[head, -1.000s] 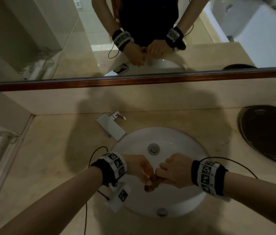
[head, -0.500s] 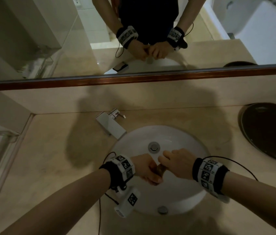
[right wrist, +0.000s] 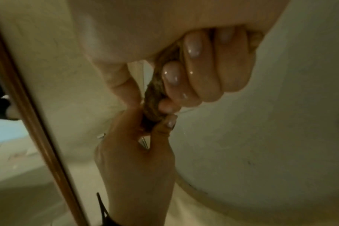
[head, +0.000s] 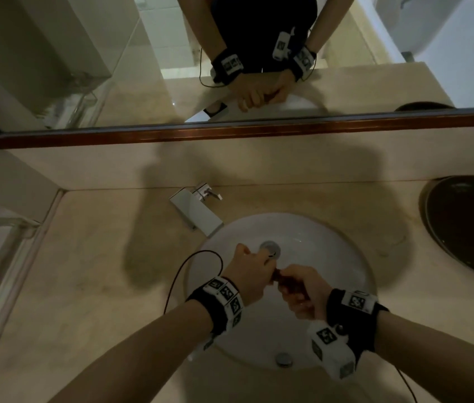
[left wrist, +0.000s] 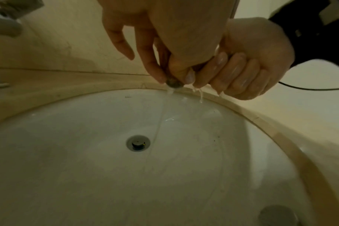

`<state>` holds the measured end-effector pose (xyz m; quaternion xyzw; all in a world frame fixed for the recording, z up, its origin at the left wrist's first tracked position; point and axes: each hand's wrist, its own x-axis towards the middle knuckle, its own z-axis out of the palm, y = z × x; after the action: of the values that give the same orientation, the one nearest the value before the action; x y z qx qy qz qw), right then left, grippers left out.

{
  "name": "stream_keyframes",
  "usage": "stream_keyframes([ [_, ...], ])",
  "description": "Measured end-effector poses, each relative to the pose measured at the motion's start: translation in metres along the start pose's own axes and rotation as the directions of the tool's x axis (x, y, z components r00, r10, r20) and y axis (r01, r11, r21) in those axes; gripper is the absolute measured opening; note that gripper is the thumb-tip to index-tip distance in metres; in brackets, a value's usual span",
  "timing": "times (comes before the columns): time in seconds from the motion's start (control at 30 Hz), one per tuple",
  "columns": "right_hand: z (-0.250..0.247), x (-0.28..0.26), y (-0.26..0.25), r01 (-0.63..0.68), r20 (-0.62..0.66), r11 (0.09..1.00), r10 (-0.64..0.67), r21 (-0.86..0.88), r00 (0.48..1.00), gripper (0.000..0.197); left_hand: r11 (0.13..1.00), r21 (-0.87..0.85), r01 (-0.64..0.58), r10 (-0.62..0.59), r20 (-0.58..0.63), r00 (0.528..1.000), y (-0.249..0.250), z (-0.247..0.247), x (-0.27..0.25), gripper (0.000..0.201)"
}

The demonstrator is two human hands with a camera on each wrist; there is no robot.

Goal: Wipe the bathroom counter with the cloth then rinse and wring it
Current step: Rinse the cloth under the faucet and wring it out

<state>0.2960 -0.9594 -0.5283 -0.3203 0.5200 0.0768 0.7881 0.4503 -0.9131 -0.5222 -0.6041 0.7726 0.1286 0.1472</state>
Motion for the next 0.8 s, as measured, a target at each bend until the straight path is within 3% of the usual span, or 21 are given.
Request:
stream_keyframes([
  [0.07,-0.004,0.0,-0.001,0.107,-0.016,0.981,-0.111,-0.165,0.994,0.042,1.0,-0.013,0.013,-0.013,0.004,1.0,-0.002,0.0,-0.004,0.022],
  [0.13,-0.007,-0.002,-0.005,0.243,0.01,0.853,-0.269,-0.461,0.963,0.029,0.999,-0.037,0.013,-0.012,0.027,1.0,-0.003,-0.002,-0.009,0.02],
  [0.2,-0.009,-0.01,-0.012,0.317,0.125,0.525,-0.368,-0.79,0.921,0.016,0.998,-0.064,0.01,-0.004,0.089,0.996,-0.001,-0.009,-0.013,0.023],
  [0.27,-0.008,-0.02,-0.018,0.313,0.258,0.086,-0.385,-0.946,0.886,0.019,0.984,-0.177,-0.002,0.037,0.196,0.98,-0.001,-0.018,-0.016,0.027],
  [0.33,-0.008,-0.03,-0.021,0.311,0.401,-0.28,-0.369,-0.908,0.839,0.022,0.897,-0.441,-0.019,0.155,0.275,0.949,-0.007,-0.025,-0.018,0.024],
  [0.37,-0.007,-0.035,-0.023,0.327,0.482,-0.41,-0.363,-0.851,0.797,0.024,0.831,-0.557,-0.015,0.213,0.293,0.932,-0.015,-0.028,-0.018,0.022],
  [0.47,-0.011,-0.045,-0.027,0.378,0.726,-0.674,-0.351,-0.634,0.591,0.026,0.676,-0.736,0.02,0.281,0.283,0.917,-0.038,-0.035,-0.016,0.02],
  [0.57,-0.018,-0.047,-0.035,0.312,0.888,-0.849,-0.328,-0.426,0.321,0.024,0.522,-0.838,0.157,0.342,0.375,0.862,-0.042,-0.032,-0.011,0.02],
  [0.63,-0.019,-0.049,-0.045,0.284,0.939,-0.9,-0.285,-0.332,0.194,0.02,0.308,-0.9,0.309,0.454,0.424,0.784,-0.037,-0.029,-0.008,0.03],
  [0.7,-0.021,-0.05,-0.051,0.277,0.959,-0.92,-0.246,-0.277,0.14,0.017,0.186,-0.902,0.39,0.563,0.423,0.71,-0.031,-0.03,-0.008,0.04],
  [0.8,-0.024,-0.049,-0.052,0.238,0.973,-0.948,-0.178,-0.21,0.147,0.02,0.169,-0.907,0.385,0.628,0.4,0.668,-0.021,-0.03,-0.01,0.031],
])
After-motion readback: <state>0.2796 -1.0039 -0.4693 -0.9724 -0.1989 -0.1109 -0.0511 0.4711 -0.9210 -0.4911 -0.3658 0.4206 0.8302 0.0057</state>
